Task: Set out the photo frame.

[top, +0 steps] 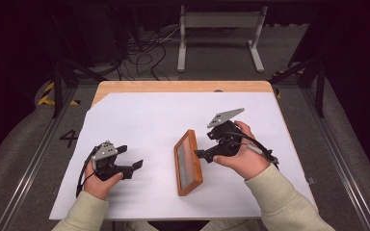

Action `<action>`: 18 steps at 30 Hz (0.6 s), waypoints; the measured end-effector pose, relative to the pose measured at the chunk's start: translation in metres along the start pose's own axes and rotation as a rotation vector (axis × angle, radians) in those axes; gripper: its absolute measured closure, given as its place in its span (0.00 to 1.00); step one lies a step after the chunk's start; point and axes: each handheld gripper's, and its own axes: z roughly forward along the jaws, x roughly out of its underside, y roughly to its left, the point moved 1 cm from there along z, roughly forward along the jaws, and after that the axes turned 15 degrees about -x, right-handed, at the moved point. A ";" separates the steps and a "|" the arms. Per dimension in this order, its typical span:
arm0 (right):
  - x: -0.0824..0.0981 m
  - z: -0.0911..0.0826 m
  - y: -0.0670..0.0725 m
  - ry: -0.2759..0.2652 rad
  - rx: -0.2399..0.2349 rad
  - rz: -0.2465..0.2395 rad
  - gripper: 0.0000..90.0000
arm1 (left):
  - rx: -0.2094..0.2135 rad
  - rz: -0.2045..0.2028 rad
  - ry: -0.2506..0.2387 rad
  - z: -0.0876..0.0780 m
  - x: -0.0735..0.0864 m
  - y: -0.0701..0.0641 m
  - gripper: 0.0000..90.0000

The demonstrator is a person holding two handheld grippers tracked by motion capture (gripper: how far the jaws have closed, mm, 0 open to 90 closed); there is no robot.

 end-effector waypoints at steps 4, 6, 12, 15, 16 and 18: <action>-0.001 0.010 0.003 0.000 -0.001 0.017 0.23 | 0.006 -0.001 0.006 0.000 0.000 -0.001 0.14; 0.000 0.016 0.003 0.002 0.005 0.030 0.23 | 0.009 0.002 0.007 0.001 0.000 -0.001 0.14; 0.004 0.034 -0.002 0.034 -0.018 0.067 0.25 | 0.008 -0.002 0.012 0.002 0.001 -0.002 0.14; 0.004 0.040 -0.004 0.050 -0.028 0.081 0.27 | 0.008 0.003 0.012 0.002 0.001 -0.002 0.14; 0.004 0.043 -0.004 0.056 -0.037 0.092 0.29 | 0.011 0.009 0.012 0.002 0.001 -0.002 0.14; 0.004 0.046 -0.005 0.058 -0.049 0.108 0.35 | 0.013 0.009 0.015 0.003 0.001 -0.003 0.14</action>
